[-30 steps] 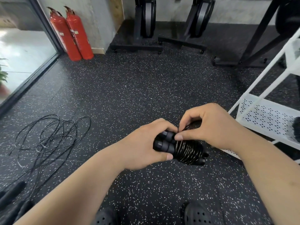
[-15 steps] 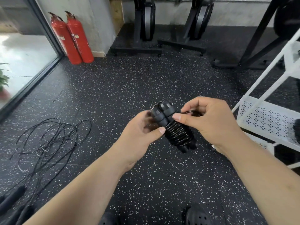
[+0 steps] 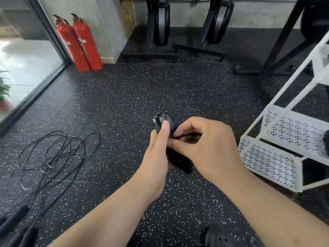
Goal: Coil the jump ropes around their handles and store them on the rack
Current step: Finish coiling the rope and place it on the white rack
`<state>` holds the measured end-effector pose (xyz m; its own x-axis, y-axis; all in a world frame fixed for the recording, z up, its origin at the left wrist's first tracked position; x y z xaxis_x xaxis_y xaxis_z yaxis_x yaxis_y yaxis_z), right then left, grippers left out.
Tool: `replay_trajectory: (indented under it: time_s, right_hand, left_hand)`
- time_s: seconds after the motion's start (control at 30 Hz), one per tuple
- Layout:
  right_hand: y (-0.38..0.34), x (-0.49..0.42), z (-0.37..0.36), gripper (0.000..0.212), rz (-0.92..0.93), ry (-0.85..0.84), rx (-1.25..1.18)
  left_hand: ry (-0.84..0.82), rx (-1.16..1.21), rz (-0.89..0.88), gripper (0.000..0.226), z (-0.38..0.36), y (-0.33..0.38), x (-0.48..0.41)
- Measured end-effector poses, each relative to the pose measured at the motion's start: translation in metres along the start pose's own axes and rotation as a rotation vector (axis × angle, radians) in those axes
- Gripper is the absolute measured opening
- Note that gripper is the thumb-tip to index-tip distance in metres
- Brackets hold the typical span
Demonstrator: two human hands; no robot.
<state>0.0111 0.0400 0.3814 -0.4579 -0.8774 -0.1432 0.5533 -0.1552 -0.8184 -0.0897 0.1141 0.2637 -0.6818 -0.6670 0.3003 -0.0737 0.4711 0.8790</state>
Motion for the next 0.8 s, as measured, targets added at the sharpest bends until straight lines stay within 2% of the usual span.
replay_trajectory:
  time_s: [0.1,0.2,0.27,0.33,0.43,0.53,0.67,0.8]
  right_hand:
    - [-0.008,0.001,-0.015,0.021,0.046,-0.151,-0.004]
    - [-0.007,-0.001,-0.015,0.022,0.041,-0.262,-0.012]
    - [-0.007,-0.005,-0.003,0.021,0.045,-0.227,0.056]
    - [-0.005,-0.006,0.005,0.023,0.025,-0.190,0.011]
    - [0.003,-0.006,0.000,0.027,-0.053,-0.228,-0.203]
    - [0.010,-0.006,-0.002,0.034,-0.113,-0.230,-0.421]
    - [0.021,-0.004,0.004,0.040,-0.191,-0.142,-0.556]
    - [0.028,0.002,0.007,0.039,-0.227,0.056,-0.622]
  left_hand:
    - [0.097,-0.017,-0.004,0.074,0.015,0.005,0.002]
    - [0.109,-0.020,0.002,0.064,0.012,0.012,0.009]
    - [0.093,-0.030,0.009,0.067,0.004,0.017,0.015]
    - [0.058,-0.013,0.003,0.073,-0.003,0.020,0.017]
    - [-0.021,0.048,0.029,0.083,-0.014,0.024,0.020]
    - [-0.099,0.126,0.069,0.075,-0.021,0.025,0.020]
    - [-0.209,0.129,0.078,0.081,-0.027,0.024,0.019]
    - [-0.225,0.137,0.095,0.087,-0.027,0.027,0.018]
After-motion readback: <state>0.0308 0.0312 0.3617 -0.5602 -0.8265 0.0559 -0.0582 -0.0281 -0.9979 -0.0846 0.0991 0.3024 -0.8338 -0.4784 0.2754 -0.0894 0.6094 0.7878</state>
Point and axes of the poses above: each hand's wrist, its own x-axis away from the middle knuckle, its own z-axis out of the back of the hand, y = z × x, the point moved 10 cm from there along -x, towards the middle knuckle, and after that the axes turned 6 degrees about -y, right-handed, at the moved point
